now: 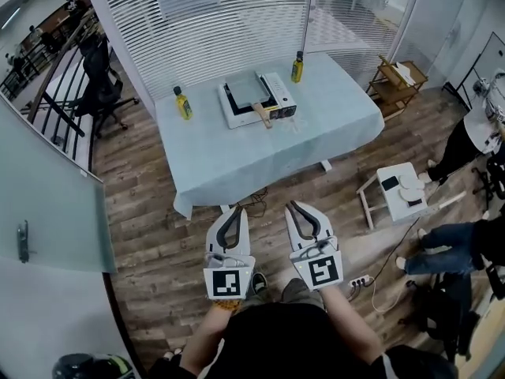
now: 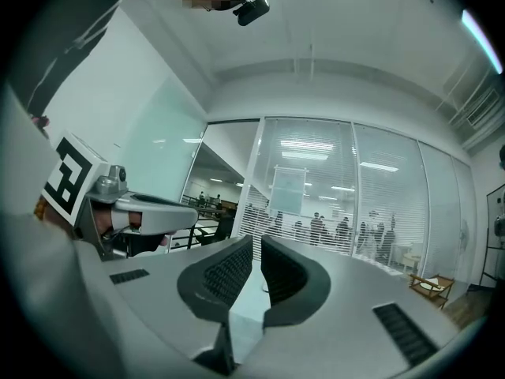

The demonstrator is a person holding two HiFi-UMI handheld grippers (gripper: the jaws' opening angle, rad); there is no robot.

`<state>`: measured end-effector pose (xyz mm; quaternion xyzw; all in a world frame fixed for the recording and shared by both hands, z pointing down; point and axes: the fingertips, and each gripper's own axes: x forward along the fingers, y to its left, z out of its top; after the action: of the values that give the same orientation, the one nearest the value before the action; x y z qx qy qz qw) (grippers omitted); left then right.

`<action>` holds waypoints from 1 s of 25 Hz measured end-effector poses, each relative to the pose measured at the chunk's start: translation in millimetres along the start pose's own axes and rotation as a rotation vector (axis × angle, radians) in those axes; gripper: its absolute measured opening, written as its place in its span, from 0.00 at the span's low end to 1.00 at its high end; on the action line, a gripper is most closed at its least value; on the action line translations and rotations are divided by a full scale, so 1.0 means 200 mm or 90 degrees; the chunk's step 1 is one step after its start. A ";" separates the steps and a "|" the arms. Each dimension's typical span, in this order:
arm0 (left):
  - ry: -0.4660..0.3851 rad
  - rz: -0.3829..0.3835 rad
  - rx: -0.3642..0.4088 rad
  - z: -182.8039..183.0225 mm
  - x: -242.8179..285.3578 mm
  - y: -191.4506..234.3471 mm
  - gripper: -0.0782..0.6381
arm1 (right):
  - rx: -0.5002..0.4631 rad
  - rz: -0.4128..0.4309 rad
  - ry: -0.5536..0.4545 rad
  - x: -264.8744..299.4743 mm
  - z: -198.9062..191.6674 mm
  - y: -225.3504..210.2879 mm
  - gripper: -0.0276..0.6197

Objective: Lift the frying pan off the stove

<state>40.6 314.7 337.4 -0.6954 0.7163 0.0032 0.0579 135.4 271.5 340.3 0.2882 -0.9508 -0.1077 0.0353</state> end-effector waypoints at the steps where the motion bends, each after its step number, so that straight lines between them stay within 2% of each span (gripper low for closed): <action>1: -0.002 0.000 0.002 0.00 0.02 0.02 0.14 | 0.000 -0.001 -0.001 0.02 0.00 0.00 0.05; 10: 0.003 0.005 0.005 -0.06 0.24 0.16 0.14 | 0.006 0.002 0.001 0.28 -0.06 -0.12 0.05; 22: 0.031 0.034 0.057 -0.13 0.72 0.21 0.14 | 0.008 0.036 -0.015 0.61 -0.18 -0.54 0.05; 25: 0.047 0.049 0.039 -0.17 0.83 0.22 0.14 | 0.014 0.052 -0.012 0.68 -0.23 -0.63 0.05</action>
<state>-9.6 147.3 354.2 -0.6650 0.7438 -0.0422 0.0529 96.5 84.9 357.7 0.2488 -0.9632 -0.0985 0.0274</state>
